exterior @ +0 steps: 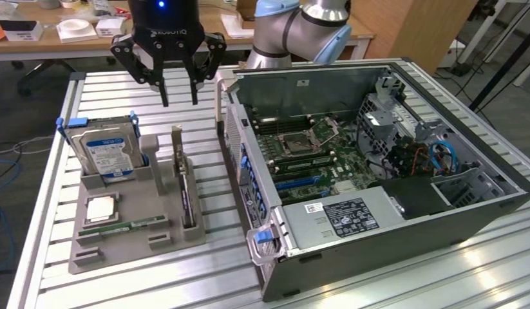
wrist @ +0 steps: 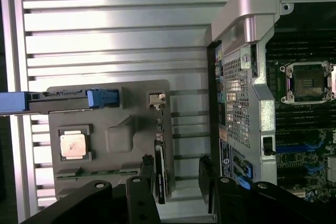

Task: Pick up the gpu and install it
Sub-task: 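Pick up the gpu and move the gpu toward the slot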

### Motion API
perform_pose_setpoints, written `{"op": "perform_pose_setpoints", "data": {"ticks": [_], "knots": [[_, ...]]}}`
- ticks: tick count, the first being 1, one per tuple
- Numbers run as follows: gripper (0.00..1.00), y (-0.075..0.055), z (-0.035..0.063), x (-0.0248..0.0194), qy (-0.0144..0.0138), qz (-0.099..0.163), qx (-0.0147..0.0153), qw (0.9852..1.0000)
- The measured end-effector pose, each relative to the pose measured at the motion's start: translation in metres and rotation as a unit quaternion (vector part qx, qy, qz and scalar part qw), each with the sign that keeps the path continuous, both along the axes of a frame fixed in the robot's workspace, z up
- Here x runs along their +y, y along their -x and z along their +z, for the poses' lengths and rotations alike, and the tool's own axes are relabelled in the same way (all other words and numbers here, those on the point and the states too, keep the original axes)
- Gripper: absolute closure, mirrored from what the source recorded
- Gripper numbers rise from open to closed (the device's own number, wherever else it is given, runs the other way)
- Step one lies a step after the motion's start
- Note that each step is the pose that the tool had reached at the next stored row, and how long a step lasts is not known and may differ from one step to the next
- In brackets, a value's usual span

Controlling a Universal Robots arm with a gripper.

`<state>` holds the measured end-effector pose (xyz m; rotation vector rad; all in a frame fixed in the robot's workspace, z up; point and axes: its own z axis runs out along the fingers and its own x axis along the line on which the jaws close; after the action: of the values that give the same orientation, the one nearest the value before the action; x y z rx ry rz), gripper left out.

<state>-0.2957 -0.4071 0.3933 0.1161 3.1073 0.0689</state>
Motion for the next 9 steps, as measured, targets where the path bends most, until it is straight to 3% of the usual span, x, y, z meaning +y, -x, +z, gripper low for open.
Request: {"op": "perform_pose_setpoints", "data": {"ticks": [9], "knots": [[0.53, 0.0000, 0.0000, -0.0048, 0.0000, 0.000, -0.0001, 1.0000]]}}
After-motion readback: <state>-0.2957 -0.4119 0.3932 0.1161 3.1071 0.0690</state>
